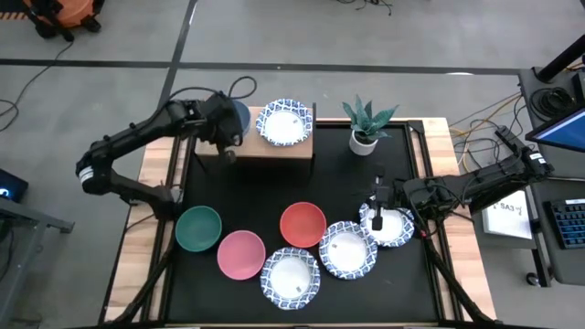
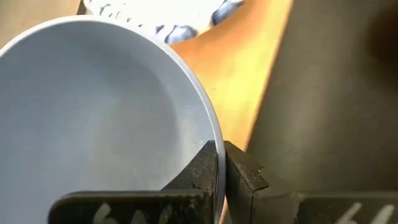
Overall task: Place and stack bowls onto a shelf
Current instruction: Put the blue bowl on the shelf
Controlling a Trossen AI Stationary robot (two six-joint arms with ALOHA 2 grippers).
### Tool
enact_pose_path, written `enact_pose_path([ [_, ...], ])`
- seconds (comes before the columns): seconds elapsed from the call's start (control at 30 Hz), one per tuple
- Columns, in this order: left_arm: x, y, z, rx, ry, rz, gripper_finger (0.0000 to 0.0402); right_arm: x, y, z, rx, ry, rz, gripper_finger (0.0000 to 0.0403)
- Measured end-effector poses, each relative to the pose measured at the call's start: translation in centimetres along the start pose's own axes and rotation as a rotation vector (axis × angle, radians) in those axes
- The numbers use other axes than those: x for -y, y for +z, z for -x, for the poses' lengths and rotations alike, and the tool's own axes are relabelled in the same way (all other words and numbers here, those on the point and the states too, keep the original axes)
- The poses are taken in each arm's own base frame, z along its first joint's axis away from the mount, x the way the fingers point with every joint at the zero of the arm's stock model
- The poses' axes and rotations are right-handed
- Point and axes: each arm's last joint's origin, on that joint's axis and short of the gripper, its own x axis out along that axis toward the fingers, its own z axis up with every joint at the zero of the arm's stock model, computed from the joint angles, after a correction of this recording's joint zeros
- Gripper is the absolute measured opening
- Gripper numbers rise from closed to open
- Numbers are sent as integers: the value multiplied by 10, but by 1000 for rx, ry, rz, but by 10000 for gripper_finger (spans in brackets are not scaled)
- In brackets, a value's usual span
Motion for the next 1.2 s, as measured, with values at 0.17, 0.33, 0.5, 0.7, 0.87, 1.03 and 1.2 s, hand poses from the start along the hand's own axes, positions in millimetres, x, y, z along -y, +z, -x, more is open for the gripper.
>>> enact_pose_path([
  [0.17, -9, 0, -10, -30, 7, -2, 0, 0, 0, 0, -1, 0, 0, 9],
  [0.33, -11, 2, -16, -43, 5, 3, 0, 0, 0, 0, -5, 1, 2, 9],
  [0.5, -11, 3, -21, -57, -1, 1, 7, 0, -1, 0, -10, 2, 4, 9],
  [0.7, -12, 4, -23, -62, -1, 2, 23, 0, -1, 0, -14, 2, -3, 9],
  [0.87, -12, 4, -22, -56, 2, -16, 49, 0, -2, 0, -16, 2, -3, 9],
  [1.03, -13, 3, -20, -59, 27, -26, 87, 0, -2, 0, -15, 2, -2, 9],
  [1.2, -12, 0, -15, -61, 29, 3, 114, 0, -2, 0, -15, 2, -2, 9],
])
